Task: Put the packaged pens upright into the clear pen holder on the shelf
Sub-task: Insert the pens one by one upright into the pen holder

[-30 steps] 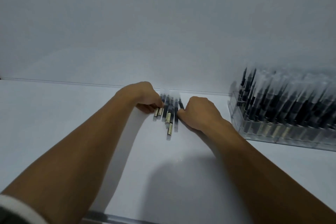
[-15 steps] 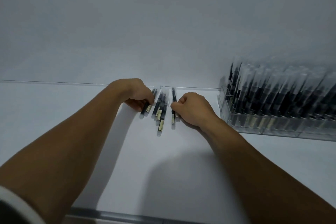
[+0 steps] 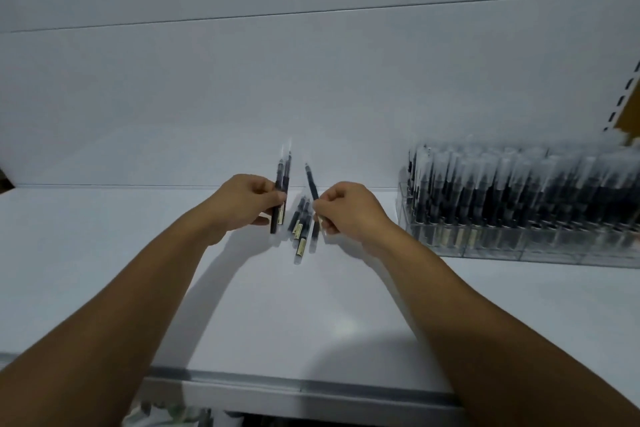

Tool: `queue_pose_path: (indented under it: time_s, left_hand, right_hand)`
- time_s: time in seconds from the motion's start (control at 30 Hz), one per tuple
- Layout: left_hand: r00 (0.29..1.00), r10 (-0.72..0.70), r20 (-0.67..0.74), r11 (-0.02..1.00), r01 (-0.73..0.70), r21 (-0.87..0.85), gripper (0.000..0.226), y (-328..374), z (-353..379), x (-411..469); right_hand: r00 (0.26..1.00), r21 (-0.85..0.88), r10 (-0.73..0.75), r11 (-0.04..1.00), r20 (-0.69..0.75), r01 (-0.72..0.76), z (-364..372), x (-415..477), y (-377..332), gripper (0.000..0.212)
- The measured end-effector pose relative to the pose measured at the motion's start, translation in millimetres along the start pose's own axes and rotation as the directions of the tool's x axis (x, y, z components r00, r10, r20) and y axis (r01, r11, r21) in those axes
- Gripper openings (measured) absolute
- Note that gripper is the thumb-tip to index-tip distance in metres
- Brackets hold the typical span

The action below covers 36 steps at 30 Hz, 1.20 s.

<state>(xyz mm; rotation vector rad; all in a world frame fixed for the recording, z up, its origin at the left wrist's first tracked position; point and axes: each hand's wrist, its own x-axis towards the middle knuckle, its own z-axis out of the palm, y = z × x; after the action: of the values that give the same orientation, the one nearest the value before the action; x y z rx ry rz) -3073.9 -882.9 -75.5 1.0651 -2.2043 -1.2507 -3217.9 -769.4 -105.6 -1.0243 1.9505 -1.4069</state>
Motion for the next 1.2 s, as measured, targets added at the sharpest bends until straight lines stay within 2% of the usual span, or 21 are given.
queue_pose_path:
  time_s: [0.07, 0.33, 0.47, 0.6, 0.73, 0.83, 0.97, 1.03, 1.2]
  left_hand:
    - [0.998, 0.062, -0.006, 0.997, -0.063, -0.033, 0.015, 1.3, 8.3, -8.8]
    - [0.969, 0.247, -0.029, 0.945, -0.247, -0.215, 0.009, 24.4, 68.1, -43.7]
    - [0.939, 0.342, 0.041, 0.904, -0.317, -0.285, 0.008, 39.4, 110.6, -52.7]
    - [0.894, 0.431, 0.123, 0.865, -0.370, -0.340, 0.005, 58.3, 156.1, -52.3]
    - [0.852, 0.486, 0.195, 0.837, -0.389, -0.384, 0.003, 75.9, 197.1, -52.4]
    - [0.837, 0.498, 0.227, 0.818, -0.367, -0.444, 0.007, 84.1, 220.4, -55.9]
    - [0.846, 0.495, 0.196, 0.773, -0.326, -0.545, 0.005, 92.1, 239.9, -63.0]
    - [0.859, 0.480, 0.180, 0.762, -0.306, -0.570, 0.002, 93.6, 248.9, -64.4]
    - [0.870, 0.455, 0.189, 0.747, -0.258, -0.612, 0.021, 82.0, 261.8, -63.2]
  right_hand:
    - [0.999, 0.015, -0.033, 0.999, 0.027, 0.033, -7.6, -10.9, -3.8, 0.003]
    - [0.989, -0.059, -0.144, 0.988, 0.012, 0.145, -62.6, -73.8, 14.6, 0.006]
    - [0.973, -0.077, -0.194, 0.980, -0.122, 0.186, -108.3, -103.6, 30.2, 0.012]
    - [0.937, -0.089, -0.201, 0.979, -0.287, 0.183, -155.4, -120.1, 44.3, 0.009]
    - [0.872, -0.117, -0.225, 0.974, -0.435, 0.193, -193.1, -125.2, 50.1, 0.006]
    - [0.836, -0.150, -0.250, 0.968, -0.488, 0.202, -215.9, -121.3, 51.2, 0.004]
    - [0.803, -0.175, -0.285, 0.958, -0.523, 0.226, -236.5, -111.6, 51.1, 0.013]
    - [0.789, -0.205, -0.304, 0.952, -0.534, 0.228, -241.6, -106.2, 50.8, 0.011]
    - [0.796, -0.290, -0.322, 0.937, -0.512, 0.192, -241.9, -95.1, 53.3, 0.002]
